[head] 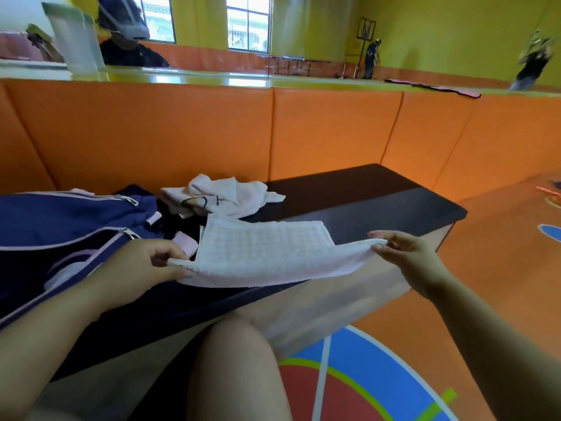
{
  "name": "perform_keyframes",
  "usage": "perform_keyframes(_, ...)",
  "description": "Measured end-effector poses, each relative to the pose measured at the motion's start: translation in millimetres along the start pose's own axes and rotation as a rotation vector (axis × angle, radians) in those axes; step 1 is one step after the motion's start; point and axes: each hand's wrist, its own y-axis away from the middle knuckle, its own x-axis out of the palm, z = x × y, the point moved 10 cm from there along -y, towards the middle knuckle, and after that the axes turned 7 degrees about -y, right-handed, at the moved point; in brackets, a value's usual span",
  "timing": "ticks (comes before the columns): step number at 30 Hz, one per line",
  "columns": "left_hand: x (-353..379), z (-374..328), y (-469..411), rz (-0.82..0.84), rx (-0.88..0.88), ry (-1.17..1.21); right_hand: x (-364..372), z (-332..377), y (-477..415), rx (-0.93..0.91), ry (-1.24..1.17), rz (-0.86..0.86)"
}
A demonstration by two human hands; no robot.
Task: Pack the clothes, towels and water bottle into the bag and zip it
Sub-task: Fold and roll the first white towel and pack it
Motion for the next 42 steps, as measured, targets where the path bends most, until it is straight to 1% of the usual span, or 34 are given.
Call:
perform_keyframes(4, 1.5, 0.0, -7.1, -0.047, -0.022, 0.078, 0.3, -0.4, -3.8, -0.031, 0.043, -0.027)
perform_keyframes(7, 1.9, 1.1, -26.1, -0.120, -0.052, 0.123, 0.3, -5.8, -24.0, -0.014, 0.067, -0.090)
perform_keyframes(10, -0.6, 6.9, -56.3, -0.196, -0.087, 0.038, 2.6, -14.6, -54.7, 0.009, 0.115, -0.152)
perform_keyframes(15, 4.6, 35.5, -116.0, -0.223, -0.167, -0.063, 13.7, -32.0, -120.2, 0.072, 0.231, -0.240)
perform_keyframes(19, 12.9, 59.9, -156.9, -0.204, -0.196, -0.219, 30.4, -42.0, -170.8, 0.075, 0.375, -0.206)
perform_keyframes(23, 24.6, 80.6, -184.9, -0.179, -0.238, -0.252, 44.0, -61.3, -206.7, 0.135, 0.500, -0.171)
perform_keyframes(25, 30.6, 84.4, -193.2, -0.186, -0.216, -0.324, 48.1, -73.7, -216.4, 0.181, 0.576, -0.174)
perform_keyframes(27, 37.3, 84.1, -196.6, -0.221, -0.169, -0.456, 54.7, -80.7, -215.6, 0.198, 0.675, -0.172)
perform_keyframes(28, 42.3, 81.5, -196.5, -0.232, -0.135, -0.496, 62.1, -79.9, -211.5, 0.171, 0.724, -0.158)
perform_keyframes(30, 55.4, 70.1, -195.1, -0.222, -0.016, -0.513, 86.9, -64.2, -193.6, 0.036, 0.749, -0.100)
perform_keyframes(32, 73.9, 62.3, -193.6, -0.145, 0.093, -0.496, 119.5, -48.7, -166.4, -0.073, 0.729, 0.039)
perform_keyframes(34, 95.3, 62.8, -193.2, -0.022, 0.152, -0.487, 151.5, -43.5, -133.9, -0.124, 0.762, 0.223)
perform_keyframes(36, 112.2, 67.1, -190.9, 0.098, 0.136, -0.461, 176.5, -45.0, -105.7, -0.175, 0.860, 0.387)
perform_keyframes(38, 122.1, 73.1, -189.1, 0.179, 0.088, -0.462, 187.3, -53.8, -90.3, -0.202, 0.979, 0.491)
perform_keyframes(42, 127.9, 68.7, -184.0, 0.246, 0.067, -0.604, 172.4, -76.0, -102.3, -0.077, 1.073, 0.533)
